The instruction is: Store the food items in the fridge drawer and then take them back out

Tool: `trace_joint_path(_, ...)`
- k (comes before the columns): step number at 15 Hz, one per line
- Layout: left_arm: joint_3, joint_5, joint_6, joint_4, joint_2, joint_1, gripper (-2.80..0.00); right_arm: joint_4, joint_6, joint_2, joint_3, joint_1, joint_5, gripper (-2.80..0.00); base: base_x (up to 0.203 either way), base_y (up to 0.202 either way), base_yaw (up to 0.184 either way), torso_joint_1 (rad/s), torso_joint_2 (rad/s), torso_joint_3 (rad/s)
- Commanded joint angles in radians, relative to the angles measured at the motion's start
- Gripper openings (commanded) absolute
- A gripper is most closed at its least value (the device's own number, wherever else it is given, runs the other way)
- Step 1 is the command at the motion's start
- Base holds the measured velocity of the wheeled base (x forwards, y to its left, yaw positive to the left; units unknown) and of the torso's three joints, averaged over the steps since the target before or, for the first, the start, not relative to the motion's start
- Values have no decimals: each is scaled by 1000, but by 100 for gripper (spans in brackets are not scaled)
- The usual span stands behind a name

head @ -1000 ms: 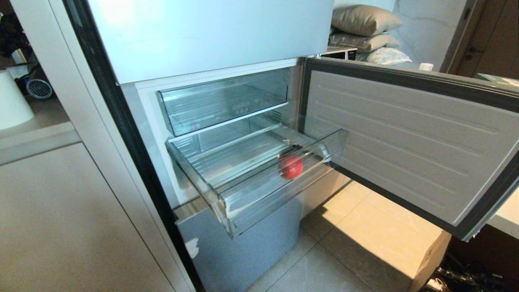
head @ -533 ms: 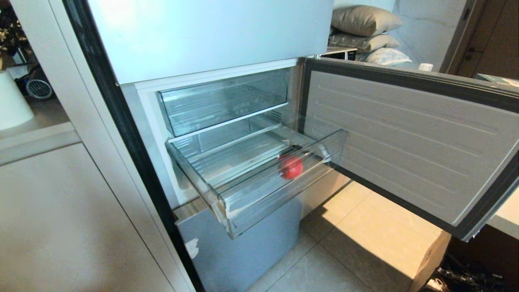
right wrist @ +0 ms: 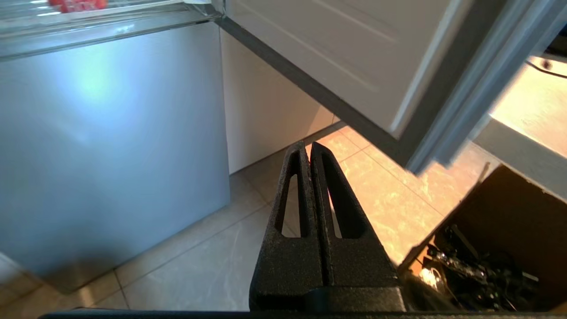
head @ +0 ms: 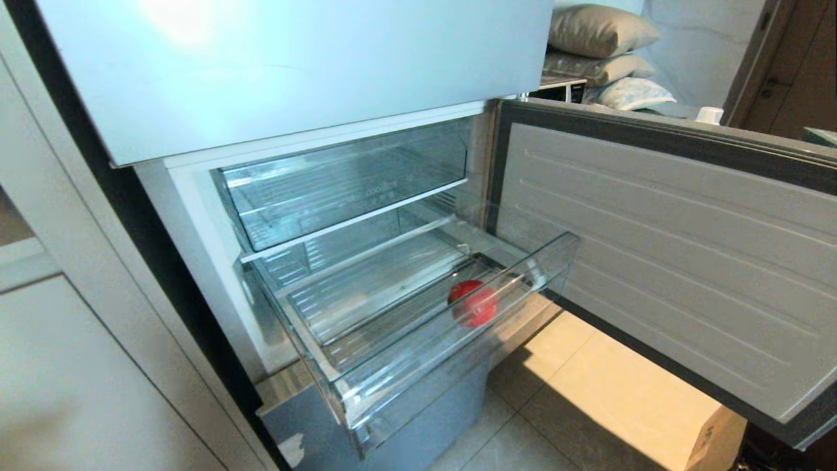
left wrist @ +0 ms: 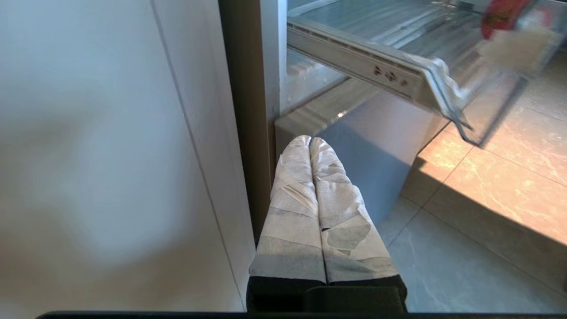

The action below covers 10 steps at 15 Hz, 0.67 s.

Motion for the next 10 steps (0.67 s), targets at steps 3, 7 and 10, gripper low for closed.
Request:
trace_joint_path(3,2,0,0,1,0,0,-280,0,0,1,0,0,1,-280,18,0,0,7,4,1)
trace_joint_path(7,2,0,0,1,0,0,-280,0,-2,2,0,-1,-1,-280,0,0,0,0,0,0)
trace_joint_path(10,2,0,0,0,0,0,-280,0,-2,1,1,-1,-2,-280,0,0,0,104,-202,-100)
